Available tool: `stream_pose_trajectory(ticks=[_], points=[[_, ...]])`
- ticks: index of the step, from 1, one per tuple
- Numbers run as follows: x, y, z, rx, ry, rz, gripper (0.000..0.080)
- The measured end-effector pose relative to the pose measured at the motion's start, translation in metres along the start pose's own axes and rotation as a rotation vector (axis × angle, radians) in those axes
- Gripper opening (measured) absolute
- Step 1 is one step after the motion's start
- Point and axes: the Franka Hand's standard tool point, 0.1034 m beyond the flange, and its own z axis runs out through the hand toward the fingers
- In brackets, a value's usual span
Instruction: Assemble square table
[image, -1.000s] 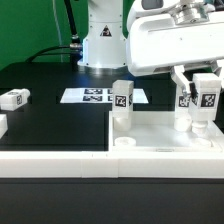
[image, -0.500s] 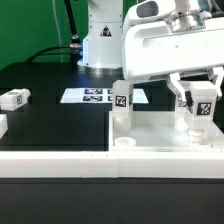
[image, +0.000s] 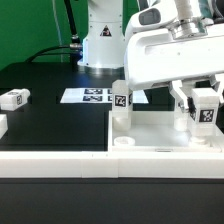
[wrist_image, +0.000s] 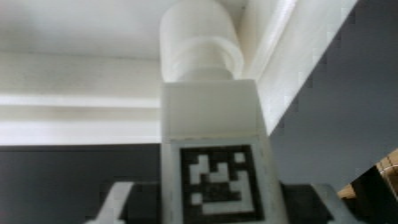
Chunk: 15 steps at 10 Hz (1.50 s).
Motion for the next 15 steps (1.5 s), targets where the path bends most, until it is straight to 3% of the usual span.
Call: stream_pose_trajectory(ticks=[3,7,8,9,10,12,15], points=[[-0.0023,-0.001,0.0047,-0.019,0.063,0.0,0.029],[-0.0028,-0.0005,0.0054,-0.015,0.045,0.006,0.029],[-0.0037,-0.001,0.0061,-0.013,0.038,0.006,0.0357],[-0.0037,-0.001,0.0061,-0.013,0.037,0.006,0.0566],[-0.0038,-0.001,0.0062,-0.013,0.037,0.006,0.0566],[-0.0038,-0.001,0.0062,-0.013,0.037,0.006,0.0644],[-0.0038,-0.001,0.0062,-0.013,0.036,0.006,0.0649]])
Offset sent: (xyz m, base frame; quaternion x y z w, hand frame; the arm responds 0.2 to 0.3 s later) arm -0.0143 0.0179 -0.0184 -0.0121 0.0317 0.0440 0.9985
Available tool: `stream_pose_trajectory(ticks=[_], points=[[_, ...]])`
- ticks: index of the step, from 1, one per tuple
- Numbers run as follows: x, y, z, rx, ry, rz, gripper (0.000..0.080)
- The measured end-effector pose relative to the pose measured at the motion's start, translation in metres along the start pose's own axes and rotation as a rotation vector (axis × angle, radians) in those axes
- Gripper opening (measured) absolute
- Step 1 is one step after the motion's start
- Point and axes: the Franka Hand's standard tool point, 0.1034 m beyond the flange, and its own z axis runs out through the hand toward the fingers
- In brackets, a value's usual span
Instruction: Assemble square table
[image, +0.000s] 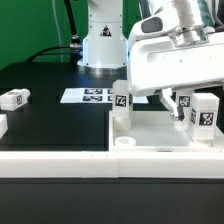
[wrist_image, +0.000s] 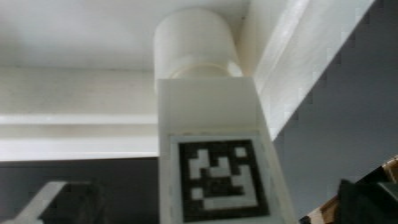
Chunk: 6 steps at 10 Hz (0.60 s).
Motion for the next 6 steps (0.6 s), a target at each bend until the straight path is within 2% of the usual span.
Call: stream_pose_trajectory(ticks=[3,5,6], points=[[-0.001,0.0,0.0,0.004,-0.019,0.005,0.0649],[0.017,0.0,-0.025,0.021,-0.128,0.061,0.0649],[0.019,0.004,-0.027,0.012,-0.134,0.057,0.0649]])
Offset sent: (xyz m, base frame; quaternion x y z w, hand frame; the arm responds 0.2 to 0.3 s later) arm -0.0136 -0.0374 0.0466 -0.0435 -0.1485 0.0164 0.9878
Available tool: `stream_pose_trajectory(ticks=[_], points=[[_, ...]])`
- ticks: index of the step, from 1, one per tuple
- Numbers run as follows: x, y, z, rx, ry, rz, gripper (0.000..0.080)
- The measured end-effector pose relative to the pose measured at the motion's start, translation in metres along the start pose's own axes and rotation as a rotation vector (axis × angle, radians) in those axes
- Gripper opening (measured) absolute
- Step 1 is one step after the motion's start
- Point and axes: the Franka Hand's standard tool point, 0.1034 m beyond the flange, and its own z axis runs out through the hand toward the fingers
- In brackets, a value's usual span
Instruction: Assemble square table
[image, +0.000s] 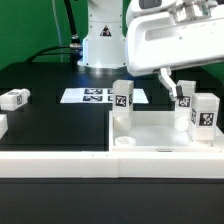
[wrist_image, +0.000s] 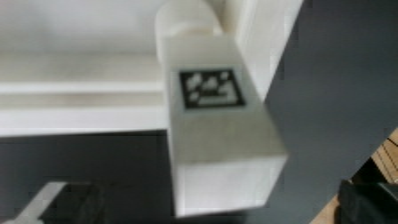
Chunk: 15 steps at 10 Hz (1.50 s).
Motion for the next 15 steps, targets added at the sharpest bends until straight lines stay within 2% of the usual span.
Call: stream_pose_trajectory(ticks=[2,3,5,6,7,8,9,10,13,14,15], points=[[-0.006,0.012,-0.001,-0.008,0.042,-0.006,0.0649],[-0.015,0.003,0.002,0.028,-0.062,0.016,0.0649],[-0.017,-0.007,0.002,0.078,-0.229,0.038,0.0649],[-0.015,-0.013,0.002,0.099,-0.346,0.088,0.0649],[-0.008,-0.02,0.001,0.108,-0.405,0.089,0.0649],[-0.009,-0.022,0.0,0.121,-0.508,0.079,0.0649],[-0.004,-0.016,0.003,0.139,-0.551,0.072,0.0649],[-0.003,-0.001,0.007,0.149,-0.521,0.074,0.0649],[-0.007,-0.001,0.007,0.138,-0.538,0.089,0.0649],[-0.011,-0.002,0.005,0.094,-0.6,0.131,0.0649],[-0.008,-0.01,0.004,0.037,-0.641,0.152,0.0649]])
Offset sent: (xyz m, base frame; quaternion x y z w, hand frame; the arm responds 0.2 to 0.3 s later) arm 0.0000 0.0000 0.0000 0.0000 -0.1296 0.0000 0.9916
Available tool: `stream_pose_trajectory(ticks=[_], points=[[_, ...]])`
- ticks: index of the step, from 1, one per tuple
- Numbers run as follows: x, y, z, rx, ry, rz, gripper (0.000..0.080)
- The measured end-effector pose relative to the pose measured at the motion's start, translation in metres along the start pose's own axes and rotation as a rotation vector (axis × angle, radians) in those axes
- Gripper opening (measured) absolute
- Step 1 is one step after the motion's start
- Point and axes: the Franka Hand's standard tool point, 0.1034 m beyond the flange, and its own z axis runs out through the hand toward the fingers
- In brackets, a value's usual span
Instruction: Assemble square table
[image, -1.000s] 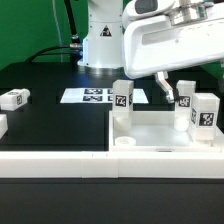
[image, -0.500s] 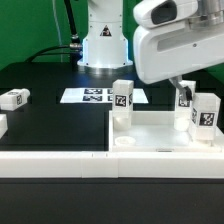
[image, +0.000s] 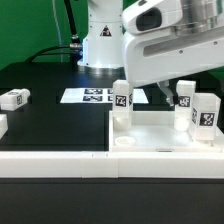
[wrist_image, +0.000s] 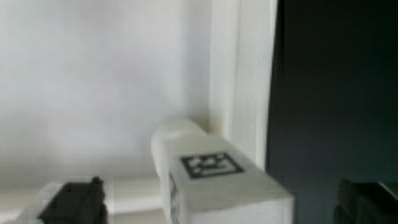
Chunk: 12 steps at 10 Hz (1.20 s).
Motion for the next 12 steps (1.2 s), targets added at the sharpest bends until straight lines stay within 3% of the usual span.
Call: stream_pose_trajectory(ticks=[1,6,9,12], points=[[0.003,-0.007,0.0,-0.02,0.008,-0.027,0.0649],[0.003,-0.006,0.001,-0.016,0.007,-0.024,0.0649],[0.017,-0.002,-0.003,-0.049,0.115,-0.015,0.0649],[0.018,0.001,0.008,-0.048,0.128,-0.015,0.0649]])
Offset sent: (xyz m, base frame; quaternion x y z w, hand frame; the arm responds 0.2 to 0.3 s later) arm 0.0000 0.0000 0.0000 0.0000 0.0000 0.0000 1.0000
